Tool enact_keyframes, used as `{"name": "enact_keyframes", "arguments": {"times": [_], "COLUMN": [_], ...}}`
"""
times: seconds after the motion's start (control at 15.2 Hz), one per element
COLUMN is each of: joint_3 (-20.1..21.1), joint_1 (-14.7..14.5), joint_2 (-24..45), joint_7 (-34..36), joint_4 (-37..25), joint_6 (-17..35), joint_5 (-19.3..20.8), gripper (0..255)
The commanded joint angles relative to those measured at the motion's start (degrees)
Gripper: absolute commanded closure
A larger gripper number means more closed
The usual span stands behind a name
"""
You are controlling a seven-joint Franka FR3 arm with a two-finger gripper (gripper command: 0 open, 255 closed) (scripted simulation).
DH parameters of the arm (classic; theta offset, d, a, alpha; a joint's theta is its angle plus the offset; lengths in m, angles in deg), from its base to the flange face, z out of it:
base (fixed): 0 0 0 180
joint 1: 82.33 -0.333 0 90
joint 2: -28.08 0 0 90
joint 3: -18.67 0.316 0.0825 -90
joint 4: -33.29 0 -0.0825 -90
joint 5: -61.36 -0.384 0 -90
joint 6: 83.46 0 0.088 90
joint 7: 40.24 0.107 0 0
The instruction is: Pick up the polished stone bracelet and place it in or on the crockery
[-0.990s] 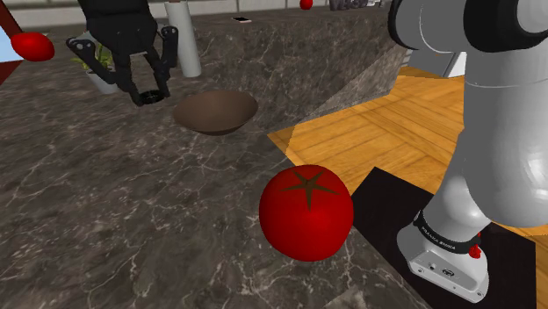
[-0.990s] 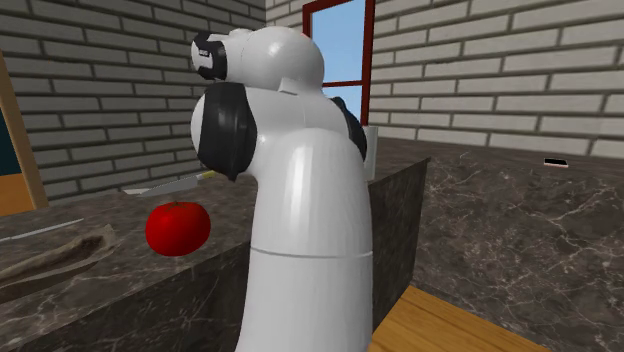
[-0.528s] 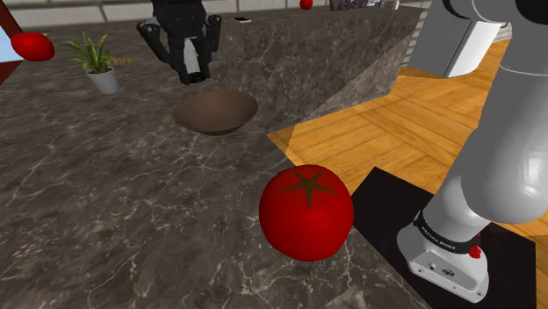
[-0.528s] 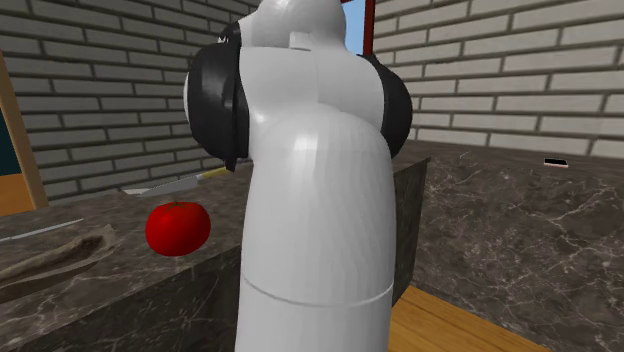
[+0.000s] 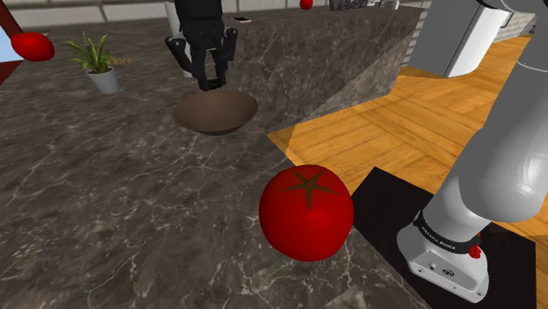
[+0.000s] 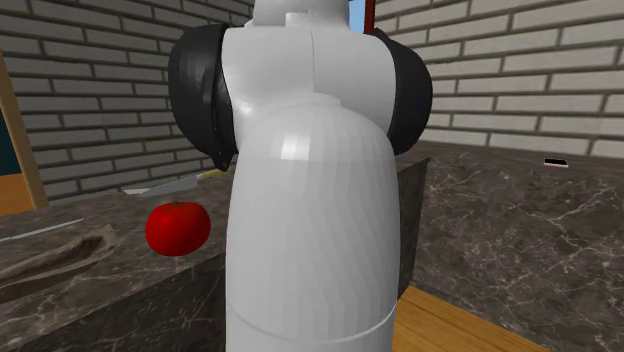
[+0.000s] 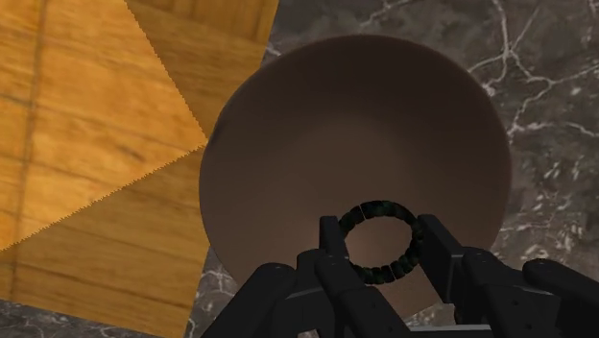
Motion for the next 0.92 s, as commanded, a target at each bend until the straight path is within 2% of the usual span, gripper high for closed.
{"name": "enact_keyframes", "arguments": {"times": [0.0, 0.53, 0.86], "joint_3": [-0.1, -0.3, -0.3], "joint_1": [0.2, 0.6, 0.6], "joint_2": [-0.6, -1.7, -1.7], "joint_7": [-0.2, -0.5, -0.5], "joint_4": [2.2, 9.4, 9.4], "joint_6": [1.7, 7.9, 7.9], "joint_5": [-0.3, -0.8, -0.8], "gripper": [255, 255, 255]}}
